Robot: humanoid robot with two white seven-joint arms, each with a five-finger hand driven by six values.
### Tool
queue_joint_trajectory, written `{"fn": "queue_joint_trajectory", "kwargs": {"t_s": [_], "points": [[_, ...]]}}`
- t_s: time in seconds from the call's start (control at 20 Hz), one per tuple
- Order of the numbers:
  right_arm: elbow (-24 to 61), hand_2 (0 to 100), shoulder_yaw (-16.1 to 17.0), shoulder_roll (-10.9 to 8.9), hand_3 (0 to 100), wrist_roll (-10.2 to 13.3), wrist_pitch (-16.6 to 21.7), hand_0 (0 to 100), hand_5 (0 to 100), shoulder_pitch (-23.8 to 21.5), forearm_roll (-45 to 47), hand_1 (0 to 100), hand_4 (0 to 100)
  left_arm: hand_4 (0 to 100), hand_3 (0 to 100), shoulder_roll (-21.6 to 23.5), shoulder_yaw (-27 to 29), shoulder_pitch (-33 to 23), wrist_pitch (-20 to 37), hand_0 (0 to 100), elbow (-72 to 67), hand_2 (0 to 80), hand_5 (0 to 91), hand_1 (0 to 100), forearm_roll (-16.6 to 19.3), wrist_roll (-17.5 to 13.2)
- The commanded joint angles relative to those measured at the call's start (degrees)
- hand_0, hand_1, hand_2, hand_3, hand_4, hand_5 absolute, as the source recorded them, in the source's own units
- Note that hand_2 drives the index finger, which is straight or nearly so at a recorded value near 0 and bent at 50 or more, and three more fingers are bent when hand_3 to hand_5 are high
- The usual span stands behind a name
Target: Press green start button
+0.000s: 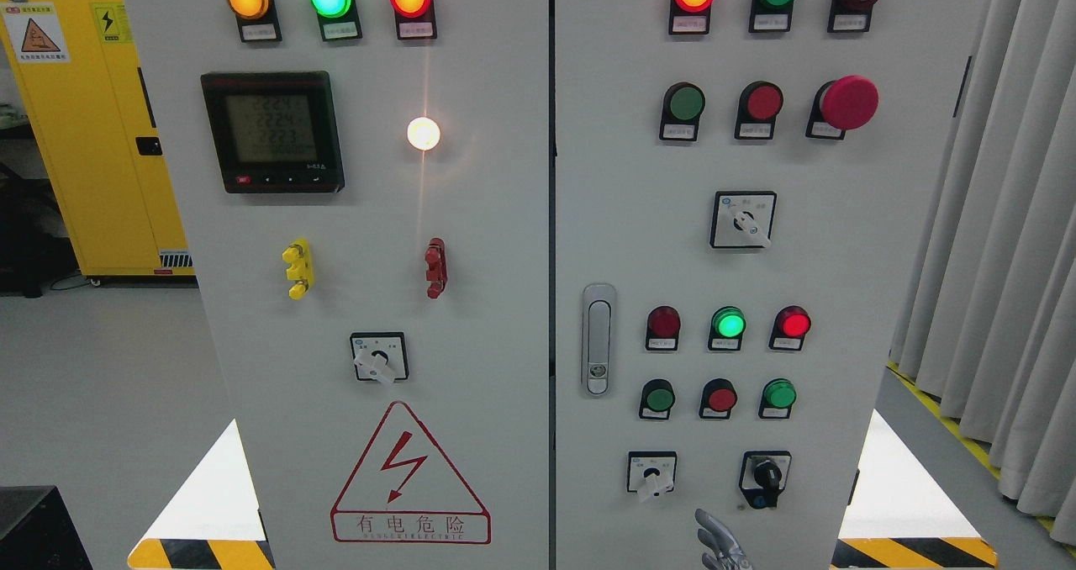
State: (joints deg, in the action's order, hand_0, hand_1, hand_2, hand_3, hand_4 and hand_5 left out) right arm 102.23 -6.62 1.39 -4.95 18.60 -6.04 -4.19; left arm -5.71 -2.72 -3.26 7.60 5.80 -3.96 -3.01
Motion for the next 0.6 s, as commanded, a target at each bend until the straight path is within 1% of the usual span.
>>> {"fn": "queue_joint_trajectory", "kwargs": {"t_s": [0.0, 0.35, 0.45, 0.5, 0.55], "points": [[0.95, 0, -1.37, 0.46, 4, 0.21, 0.03, 32, 16, -0.73, 0.05, 50, 18, 0, 0, 0.0, 0.0, -0.08, 0.05, 12, 0.0, 0.0, 0.0, 56, 0.0, 0.03], [1.21, 0, -2.08, 0.37, 5, 0.21, -0.06, 32, 16, -0.82, -0.03, 50, 19, 0, 0, 0.0, 0.0, 0.01, 0.05, 12, 0.0, 0.0, 0.0, 56, 0.0, 0.03], [2.0, 0, -2.08, 0.29, 6, 0.21, -0.41, 32, 16, -0.73, -2.48, 50, 19, 0, 0, 0.0, 0.0, 0.01, 0.05, 12, 0.0, 0.0, 0.0, 56, 0.0, 0.03], [2.44, 0, -1.99, 0.28, 6, 0.3, -0.15, 32, 16, -0.56, -5.89, 50, 19, 0, 0, 0.0, 0.0, -0.08, 0.05, 12, 0.0, 0.0, 0.0, 56, 0.0, 0.03], [3.23, 0, -1.9, 0.28, 15, 0.82, 0.03, 25, 18, -0.38, -10.18, 60, 25, 0, 0, 0.0, 0.0, -0.08, 0.05, 12, 0.0, 0.0, 0.0, 56, 0.0, 0.03]]}}
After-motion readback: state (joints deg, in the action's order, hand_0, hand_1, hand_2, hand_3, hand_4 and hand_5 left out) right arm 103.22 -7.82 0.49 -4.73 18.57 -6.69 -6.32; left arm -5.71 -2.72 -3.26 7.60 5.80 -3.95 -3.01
